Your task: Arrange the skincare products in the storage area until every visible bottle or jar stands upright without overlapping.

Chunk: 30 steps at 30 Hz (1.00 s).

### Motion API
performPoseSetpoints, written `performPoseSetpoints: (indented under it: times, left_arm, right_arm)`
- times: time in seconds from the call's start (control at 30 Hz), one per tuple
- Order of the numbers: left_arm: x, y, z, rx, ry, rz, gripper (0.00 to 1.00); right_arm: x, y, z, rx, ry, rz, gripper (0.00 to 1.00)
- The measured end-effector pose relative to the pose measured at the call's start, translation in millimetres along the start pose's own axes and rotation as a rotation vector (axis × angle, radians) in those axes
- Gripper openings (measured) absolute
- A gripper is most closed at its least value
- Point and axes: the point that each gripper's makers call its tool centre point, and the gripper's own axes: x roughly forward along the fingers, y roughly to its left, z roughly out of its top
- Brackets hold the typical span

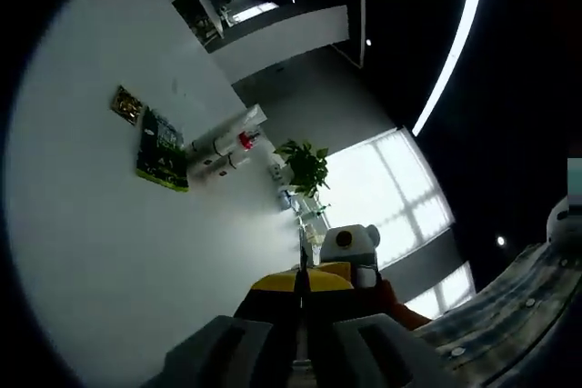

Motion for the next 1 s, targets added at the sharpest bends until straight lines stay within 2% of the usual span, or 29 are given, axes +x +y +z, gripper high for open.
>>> performPoseSetpoints:
  times: [0.13, 0.27, 0.33, 0.5, 0.57, 0.6, 0.7, 0.77, 0.87, 1.0]
  left_arm:
    - [0, 0.7, -0.8, -0.023, -0.022, 0.001, 0.01]
    - [-2, 1.1, -4.8, -0.028, -0.027, 0.005, 0.01]
    - [-4, 1.6, -8.1, -0.024, -0.025, 0.012, 0.01]
    - [-15, 5.3, -7.5, -0.034, -0.042, 0.015, 0.03]
    - [-20, 4.1, -3.7, -0.03, -0.052, 0.011, 0.06]
    - [-23, 4.0, 3.3, -0.023, -0.082, 0.014, 0.06]
    - [-30, 4.0, 16.5, -0.038, -0.119, 0.005, 0.06]
    - [-31, 3.3, 19.6, -0.035, -0.106, 0.002, 0.04]
    - [-35, 2.9, 23.3, 0.001, -0.093, 0.015, 0.02]
    - [-37, 2.0, 32.3, -0.025, -0.147, 0.0, 0.01]
  right_arm:
    - [0, -2, 4.2, -0.003, -0.025, -0.012, 0.02]
    - [1, -4, 9.8, 0.03, -0.042, -0.005, 0.02]
    - [4, -3, 9.5, 0.037, -0.025, 0.001, 0.01]
    - [15, 6, 4.4, -0.009, 0.06, 0.035, 0.0]
    - [19, 10, 3.8, -0.017, 0.092, 0.059, 0.0]
    - [22, 12, 1.9, -0.026, 0.116, 0.067, 0.0]
    - [30, 16, -4.9, -0.042, 0.177, 0.076, 0.0]
    - [35, 17, -6.4, -0.054, 0.193, 0.074, 0.0]
    - [39, 17, -5.3, -0.049, 0.195, 0.079, 0.0]
    - [43, 20, 1.5, -0.062, 0.152, 0.09, 0.03]
